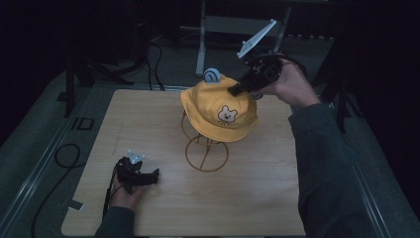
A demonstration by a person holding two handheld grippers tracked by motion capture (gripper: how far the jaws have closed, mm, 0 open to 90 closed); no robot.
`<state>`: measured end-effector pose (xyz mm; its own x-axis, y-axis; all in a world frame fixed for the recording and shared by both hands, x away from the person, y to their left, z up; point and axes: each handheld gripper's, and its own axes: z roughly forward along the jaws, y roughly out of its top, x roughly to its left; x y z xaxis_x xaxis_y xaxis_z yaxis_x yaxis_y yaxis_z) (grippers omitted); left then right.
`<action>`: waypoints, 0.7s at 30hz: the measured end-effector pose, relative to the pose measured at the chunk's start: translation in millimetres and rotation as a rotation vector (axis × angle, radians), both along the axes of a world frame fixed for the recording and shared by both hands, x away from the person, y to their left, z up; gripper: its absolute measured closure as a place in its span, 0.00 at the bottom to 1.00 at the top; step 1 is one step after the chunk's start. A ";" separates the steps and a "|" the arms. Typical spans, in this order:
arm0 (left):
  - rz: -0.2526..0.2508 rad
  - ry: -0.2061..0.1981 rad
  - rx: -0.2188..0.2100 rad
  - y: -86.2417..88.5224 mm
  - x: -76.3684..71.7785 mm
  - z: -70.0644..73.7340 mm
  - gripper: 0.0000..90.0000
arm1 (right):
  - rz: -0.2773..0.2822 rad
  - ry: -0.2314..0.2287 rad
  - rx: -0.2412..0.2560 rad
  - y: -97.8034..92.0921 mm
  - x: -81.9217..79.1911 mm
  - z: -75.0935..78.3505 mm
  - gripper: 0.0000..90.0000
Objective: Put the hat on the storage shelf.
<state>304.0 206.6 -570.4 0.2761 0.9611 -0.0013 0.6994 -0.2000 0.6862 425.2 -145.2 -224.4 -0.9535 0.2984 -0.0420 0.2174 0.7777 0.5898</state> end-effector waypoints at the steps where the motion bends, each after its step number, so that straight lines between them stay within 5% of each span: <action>1: 0.000 0.000 0.000 0.0 0.0 0.0 0.01 | 0.001 0.000 -0.002 2.0 0.4 -0.8 0.85; 21: 0.000 0.000 0.000 0.0 0.0 0.0 0.01 | 0.006 -0.004 -0.023 42.3 8.6 -18.0 0.83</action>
<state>304.0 206.6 -570.4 0.2761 0.9611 -0.0009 0.6992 -0.2002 0.6863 433.7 -103.0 -242.5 -0.9550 0.2919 -0.0522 0.2109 0.7923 0.5725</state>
